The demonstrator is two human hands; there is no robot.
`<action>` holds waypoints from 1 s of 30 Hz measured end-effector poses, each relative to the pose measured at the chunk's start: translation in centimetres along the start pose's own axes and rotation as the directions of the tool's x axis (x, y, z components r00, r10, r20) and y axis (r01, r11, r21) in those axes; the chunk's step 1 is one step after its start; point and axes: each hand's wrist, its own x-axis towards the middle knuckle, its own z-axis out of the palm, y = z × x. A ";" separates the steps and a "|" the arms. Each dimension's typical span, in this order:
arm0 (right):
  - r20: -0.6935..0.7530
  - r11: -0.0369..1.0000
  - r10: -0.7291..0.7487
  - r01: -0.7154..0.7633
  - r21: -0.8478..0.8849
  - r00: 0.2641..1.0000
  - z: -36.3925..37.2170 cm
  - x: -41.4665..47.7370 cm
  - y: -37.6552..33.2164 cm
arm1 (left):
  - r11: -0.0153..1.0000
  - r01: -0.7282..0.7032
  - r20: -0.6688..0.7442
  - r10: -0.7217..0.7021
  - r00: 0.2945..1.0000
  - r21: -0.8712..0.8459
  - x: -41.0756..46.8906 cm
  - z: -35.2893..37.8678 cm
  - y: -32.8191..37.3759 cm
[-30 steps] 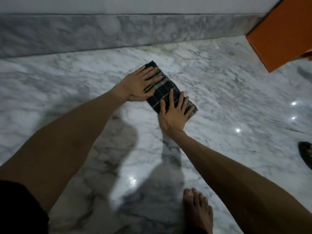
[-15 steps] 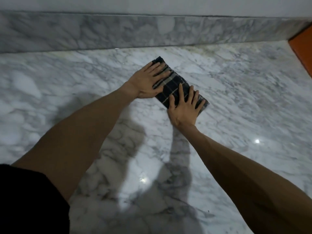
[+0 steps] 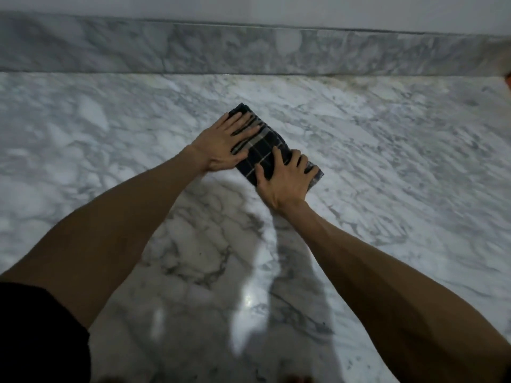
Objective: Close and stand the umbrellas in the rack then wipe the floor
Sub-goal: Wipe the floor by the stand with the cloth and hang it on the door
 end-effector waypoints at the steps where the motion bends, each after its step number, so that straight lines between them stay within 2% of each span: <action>1: -0.009 0.998 -0.050 0.050 -0.027 0.999 -0.2 -0.1 -0.1 | 1.000 0.022 0.014 -0.022 1.000 -0.007 -1.2 -0.1 -0.1; 6: 0.005 0.955 -0.297 0.297 0.027 0.955 0.5 -1.1 -2.0 | 0.987 0.154 0.071 -0.151 0.986 -0.038 -6.9 -0.9 -1.0; 10: 0.047 0.911 -0.405 0.398 0.111 0.913 1.2 -2.1 -3.8 | 0.968 0.244 0.114 -0.236 0.965 -0.057 -10.0 -1.7 -1.2; 14: 0.065 0.915 -0.396 0.387 0.116 0.916 1.7 -2.5 -4.2 | 0.941 0.323 0.219 -0.297 0.930 -0.097 -9.6 -3.2 -0.7; 17: 0.074 0.911 -0.406 0.398 0.105 0.911 1.5 -2.1 -3.7 | 0.928 0.358 0.238 -0.326 0.915 -0.107 -8.8 -3.3 -0.2; 20: 0.057 0.908 -0.411 0.402 0.121 0.910 1.5 -2.3 -3.6 | 0.916 0.382 0.189 -0.356 0.915 -0.123 -8.9 -2.4 0.1; 25: 0.063 0.931 -0.352 0.343 0.127 0.934 1.7 -2.5 -4.2 | 0.949 0.311 0.076 -0.306 0.949 -0.059 -8.5 -1.0 -0.8; 30: 0.040 0.977 -0.198 0.193 0.094 0.979 2.3 -2.8 -7.1 | 0.969 0.239 0.049 -0.236 0.971 -0.064 -8.2 -1.0 -3.4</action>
